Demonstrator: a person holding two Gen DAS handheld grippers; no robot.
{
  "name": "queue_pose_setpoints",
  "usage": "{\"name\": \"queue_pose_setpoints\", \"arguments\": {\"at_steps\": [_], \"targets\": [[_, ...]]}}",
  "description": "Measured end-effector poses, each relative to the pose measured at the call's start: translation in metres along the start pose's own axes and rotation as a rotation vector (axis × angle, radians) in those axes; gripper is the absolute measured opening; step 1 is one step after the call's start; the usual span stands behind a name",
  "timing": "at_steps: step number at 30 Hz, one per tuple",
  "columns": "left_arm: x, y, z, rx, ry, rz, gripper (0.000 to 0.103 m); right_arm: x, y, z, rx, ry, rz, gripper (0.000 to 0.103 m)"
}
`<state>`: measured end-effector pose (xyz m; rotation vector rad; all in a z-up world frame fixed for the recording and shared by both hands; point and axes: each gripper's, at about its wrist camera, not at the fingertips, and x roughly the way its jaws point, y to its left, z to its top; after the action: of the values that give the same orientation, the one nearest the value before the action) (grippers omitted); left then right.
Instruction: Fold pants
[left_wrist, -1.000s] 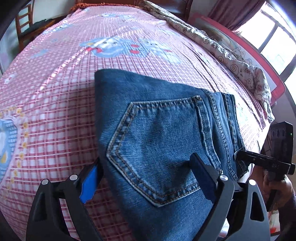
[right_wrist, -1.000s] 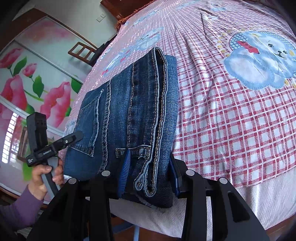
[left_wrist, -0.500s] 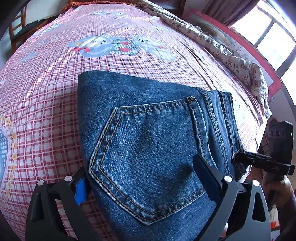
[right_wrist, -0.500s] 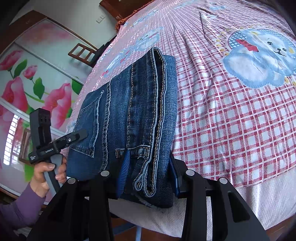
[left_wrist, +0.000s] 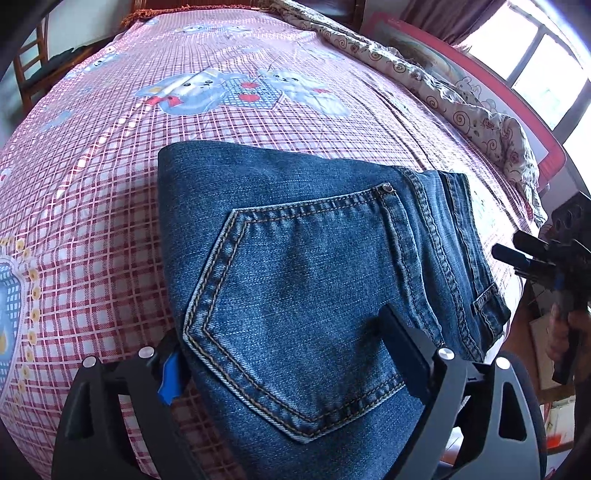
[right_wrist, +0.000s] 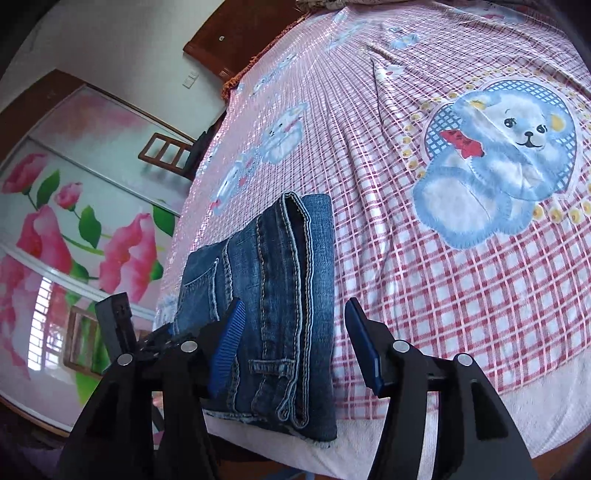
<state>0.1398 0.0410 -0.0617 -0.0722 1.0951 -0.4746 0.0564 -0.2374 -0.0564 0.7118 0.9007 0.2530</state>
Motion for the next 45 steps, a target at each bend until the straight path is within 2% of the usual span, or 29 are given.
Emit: {"name": "queue_pose_setpoints", "arguments": {"at_steps": [2,5,11,13,15,17,18,19,21,23,25,27,29,30,32,35,39,45], "targets": [[0.000,0.000,0.000,-0.001,0.000,0.000,0.089,0.012,-0.002,0.007,0.005,0.015,-0.009,0.055],[0.000,0.000,0.000,-0.001,0.000,-0.001,0.089,0.029,-0.006,0.014,0.042,0.032,-0.022,0.064],[0.001,0.001,0.001,0.007,0.001,-0.005,0.092,0.041,-0.001,0.014,0.034,0.015,-0.003,0.070],[0.002,0.000,0.002,0.012,0.002,-0.003,0.093,0.048,0.010,0.012,0.004,0.037,-0.005,0.070],[0.002,0.000,0.002,0.015,0.002,-0.004,0.093,0.057,0.024,0.007,-0.037,0.101,0.042,0.070],[0.002,0.001,0.002,0.014,0.002,-0.008,0.093,0.063,0.039,0.001,-0.149,0.121,-0.035,0.070],[0.002,0.002,0.003,0.016,0.003,-0.009,0.093,0.066,0.039,0.001,-0.151,0.128,-0.040,0.070],[0.002,0.002,0.002,0.018,0.004,-0.010,0.094,0.068,0.035,0.003,-0.120,0.124,-0.021,0.069],[0.002,0.002,0.002,0.028,0.008,-0.015,0.095,0.070,0.029,0.006,-0.089,0.116,-0.011,0.058],[0.002,0.002,0.003,0.032,0.012,-0.018,0.095,0.072,0.033,0.004,-0.135,0.114,-0.063,0.050],[0.002,0.002,0.004,0.045,0.020,-0.016,0.095,0.072,0.037,0.001,-0.184,0.117,-0.094,0.046],[0.001,0.001,0.004,0.055,0.024,-0.005,0.090,0.076,0.043,0.001,-0.217,0.127,-0.124,0.041],[-0.004,0.005,0.005,0.044,0.017,-0.007,0.066,0.080,0.051,0.001,-0.252,0.129,-0.154,0.040],[-0.006,0.008,0.005,0.032,0.015,-0.013,0.060,0.081,0.055,0.000,-0.261,0.127,-0.162,0.039],[-0.011,0.014,0.005,0.009,0.009,-0.023,0.042,0.083,0.060,0.002,-0.268,0.121,-0.168,0.037],[-0.019,0.020,0.007,-0.017,-0.002,-0.041,0.027,0.077,0.065,0.002,-0.293,0.106,-0.182,0.032],[-0.030,0.011,0.008,0.013,-0.021,-0.014,0.021,0.065,0.074,0.004,-0.333,0.087,-0.191,0.024],[-0.040,0.008,0.010,0.013,-0.032,-0.003,0.020,0.054,0.084,0.008,-0.386,0.081,-0.190,0.021]]}}
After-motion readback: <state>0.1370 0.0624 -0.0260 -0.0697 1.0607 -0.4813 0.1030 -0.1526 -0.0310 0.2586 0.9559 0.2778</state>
